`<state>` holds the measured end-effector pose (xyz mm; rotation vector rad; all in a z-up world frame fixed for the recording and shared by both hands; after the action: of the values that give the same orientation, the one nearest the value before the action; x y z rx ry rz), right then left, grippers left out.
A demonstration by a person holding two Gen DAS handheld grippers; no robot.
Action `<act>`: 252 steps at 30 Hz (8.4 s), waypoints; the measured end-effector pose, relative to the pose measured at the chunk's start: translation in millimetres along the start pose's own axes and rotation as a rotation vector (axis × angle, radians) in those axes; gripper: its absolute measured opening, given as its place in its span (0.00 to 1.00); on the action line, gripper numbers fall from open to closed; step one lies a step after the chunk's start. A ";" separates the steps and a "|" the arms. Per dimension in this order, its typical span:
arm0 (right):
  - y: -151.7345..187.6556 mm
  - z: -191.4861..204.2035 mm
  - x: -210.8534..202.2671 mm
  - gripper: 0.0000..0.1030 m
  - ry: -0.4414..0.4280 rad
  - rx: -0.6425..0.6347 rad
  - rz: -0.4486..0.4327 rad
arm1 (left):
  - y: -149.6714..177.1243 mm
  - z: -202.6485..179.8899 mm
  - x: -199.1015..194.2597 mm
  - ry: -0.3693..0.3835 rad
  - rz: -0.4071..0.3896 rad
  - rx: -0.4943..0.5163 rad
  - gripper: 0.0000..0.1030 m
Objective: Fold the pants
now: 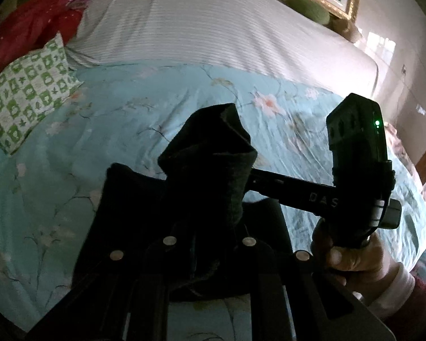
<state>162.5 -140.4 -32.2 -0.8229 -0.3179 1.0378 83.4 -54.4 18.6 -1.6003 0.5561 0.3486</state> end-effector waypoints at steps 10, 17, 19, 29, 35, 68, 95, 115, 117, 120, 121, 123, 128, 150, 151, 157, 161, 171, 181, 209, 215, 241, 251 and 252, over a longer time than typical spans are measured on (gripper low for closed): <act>8.1 -32.9 -39.8 0.35 0.189 0.026 -0.033 | 28.3 -41.7 9.9 0.110 0.016 0.113 0.24; 19.6 -36.5 -87.1 0.59 0.406 0.043 -0.114 | 43.9 -53.9 3.7 0.213 0.043 0.138 0.55; 23.2 -38.0 -100.2 0.63 0.454 0.070 -0.134 | 46.0 -54.4 -4.7 0.253 0.047 0.130 0.56; 29.1 -28.5 -127.0 0.72 0.546 0.147 -0.206 | 34.2 -20.6 -50.1 0.312 0.004 0.097 0.63; 34.9 -22.7 -132.6 0.76 0.520 0.224 -0.240 | 14.4 26.1 -49.3 0.239 -0.015 0.020 0.68; 48.2 -26.5 -58.8 0.91 0.514 0.187 -0.100 | 8.8 135.0 89.3 0.124 0.210 -0.151 0.46; 72.1 -32.6 -44.6 0.65 0.410 0.265 -0.036 | 51.5 151.0 73.9 0.141 0.267 -0.260 0.48; 8.7 -2.1 -35.5 0.42 0.378 0.140 -0.095 | -9.8 134.7 42.4 0.060 0.104 -0.176 0.28; -0.6 -3.1 -30.6 0.42 0.381 0.124 -0.099 | -20.1 136.0 47.6 0.046 0.092 -0.175 0.28; -12.2 -6.5 -21.9 0.42 0.383 0.105 -0.098 | -28.1 142.0 56.3 0.038 0.090 -0.189 0.28; -15.0 -7.6 -18.7 0.42 0.384 0.101 -0.096 | -30.1 144.3 60.0 0.034 0.092 -0.196 0.28; -18.9 -10.8 -11.6 0.42 0.383 0.089 -0.090 | -32.9 149.6 67.3 0.025 0.094 -0.204 0.28; -25.6 -21.8 6.6 0.42 0.380 0.079 -0.072 | -34.8 160.6 85.2 -0.002 0.104 -0.212 0.28; -16.3 -65.7 31.3 0.57 0.426 0.072 -0.018 | -14.9 180.3 119.7 -0.032 0.151 -0.188 0.45; -16.7 -67.1 29.3 0.59 0.433 0.067 -0.024 | -14.7 180.6 119.2 -0.041 0.150 -0.182 0.48; -17.8 -60.0 19.1 0.61 0.463 0.042 -0.046 | -13.2 180.9 110.0 -0.070 0.135 -0.174 0.58; -19.1 -53.8 10.4 0.61 0.522 0.005 -0.066 | -9.1 181.8 99.2 -0.095 0.125 -0.174 0.63; -16.5 -24.3 -10.4 0.66 0.521 -0.010 -0.138 | 4.6 178.3 68.5 -0.159 0.095 -0.159 0.73; 3.8 14.3 -6.5 0.77 0.525 -0.129 -0.119 | 16.5 177.8 46.1 -0.217 0.083 -0.154 0.78; 42.0 61.5 -2.2 0.97 0.587 -0.395 -0.069 | 36.7 148.2 6.5 -0.291 0.030 -0.043 0.82; 45.7 60.2 1.4 0.98 0.596 -0.406 -0.048 | 38.2 141.7 8.1 -0.288 0.022 -0.017 0.82; 41.0 51.5 5.3 0.99 0.582 -0.365 -0.066 | 36.7 143.1 17.9 -0.285 0.016 0.009 0.82; 42.0 51.2 5.8 0.99 0.573 -0.358 -0.064 | 36.2 142.8 18.6 -0.284 0.014 0.012 0.82; 42.2 51.2 6.0 0.99 0.572 -0.356 -0.064 | 35.6 143.1 18.9 -0.286 0.012 0.013 0.82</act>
<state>108.3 -101.7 -29.7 -1.3793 -0.0363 0.6529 94.3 83.0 -37.2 -1.5024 0.3477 0.5709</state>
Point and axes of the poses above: each gripper's, at about its wrist camera, not at the fingertips, and x roughly the way its jaws point, z to its left, y to its underside, the point moved 5 cm from there along x, roughly the way its jaws point, and after that the axes turned 13 degrees about -z, right-handed, at the moved point
